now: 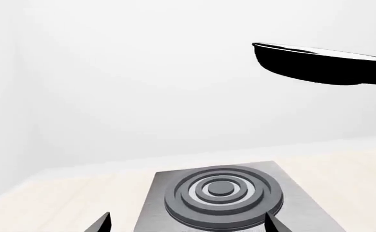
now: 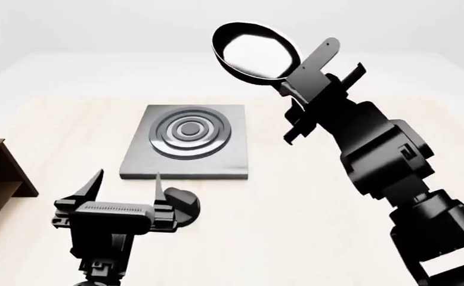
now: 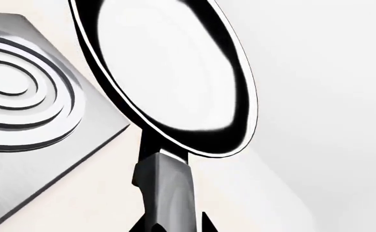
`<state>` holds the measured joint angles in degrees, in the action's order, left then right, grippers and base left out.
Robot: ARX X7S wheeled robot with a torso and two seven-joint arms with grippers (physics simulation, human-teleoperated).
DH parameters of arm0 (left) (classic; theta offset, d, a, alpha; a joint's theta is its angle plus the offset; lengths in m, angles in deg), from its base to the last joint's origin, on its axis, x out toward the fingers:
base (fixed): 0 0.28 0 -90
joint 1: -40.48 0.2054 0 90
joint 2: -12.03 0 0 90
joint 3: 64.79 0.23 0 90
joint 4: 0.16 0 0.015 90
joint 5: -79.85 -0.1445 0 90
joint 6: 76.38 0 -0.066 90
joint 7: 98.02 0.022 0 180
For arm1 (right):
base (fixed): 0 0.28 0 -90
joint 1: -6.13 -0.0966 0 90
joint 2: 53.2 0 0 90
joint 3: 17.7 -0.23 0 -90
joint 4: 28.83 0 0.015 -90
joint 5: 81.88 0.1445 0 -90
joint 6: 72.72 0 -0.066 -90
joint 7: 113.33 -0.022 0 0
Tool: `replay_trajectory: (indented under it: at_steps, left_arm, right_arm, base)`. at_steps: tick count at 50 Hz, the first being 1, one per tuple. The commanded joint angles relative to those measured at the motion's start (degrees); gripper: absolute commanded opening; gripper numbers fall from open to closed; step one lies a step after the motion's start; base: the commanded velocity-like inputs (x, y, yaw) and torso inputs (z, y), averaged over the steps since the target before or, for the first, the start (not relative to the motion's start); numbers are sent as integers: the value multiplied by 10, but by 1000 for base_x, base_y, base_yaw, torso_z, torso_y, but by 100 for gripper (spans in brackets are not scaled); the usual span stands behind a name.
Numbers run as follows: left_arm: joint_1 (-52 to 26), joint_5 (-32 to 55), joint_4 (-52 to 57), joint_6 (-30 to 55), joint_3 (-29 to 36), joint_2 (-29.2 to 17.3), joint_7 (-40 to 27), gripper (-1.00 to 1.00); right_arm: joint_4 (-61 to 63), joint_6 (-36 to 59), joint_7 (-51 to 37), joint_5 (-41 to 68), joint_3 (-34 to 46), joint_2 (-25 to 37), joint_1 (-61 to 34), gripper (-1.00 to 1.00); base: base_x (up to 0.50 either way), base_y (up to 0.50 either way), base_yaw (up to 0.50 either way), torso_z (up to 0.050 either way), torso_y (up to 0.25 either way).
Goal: Turn on the stove and put the frying pan on it.
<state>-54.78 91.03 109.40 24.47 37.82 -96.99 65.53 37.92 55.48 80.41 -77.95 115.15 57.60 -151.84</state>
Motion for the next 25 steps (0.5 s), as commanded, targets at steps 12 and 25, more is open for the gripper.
replay_trajectory:
  at_steps: [12, 25]
  left_arm:
    - [5, 12, -16, -36, -3, -3, 9, 100]
    - [11, 30, -24, -54, -3, -5, 23, 100]
  right_arm:
    - [-91, -85, -32, -33, 5, -86, -22, -100]
    - [-153, -125, -52, -38, 13, -132, -41, -100]
  base:
    - [0, 0, 0, 0, 2]
    - [0, 0, 0, 0, 2]
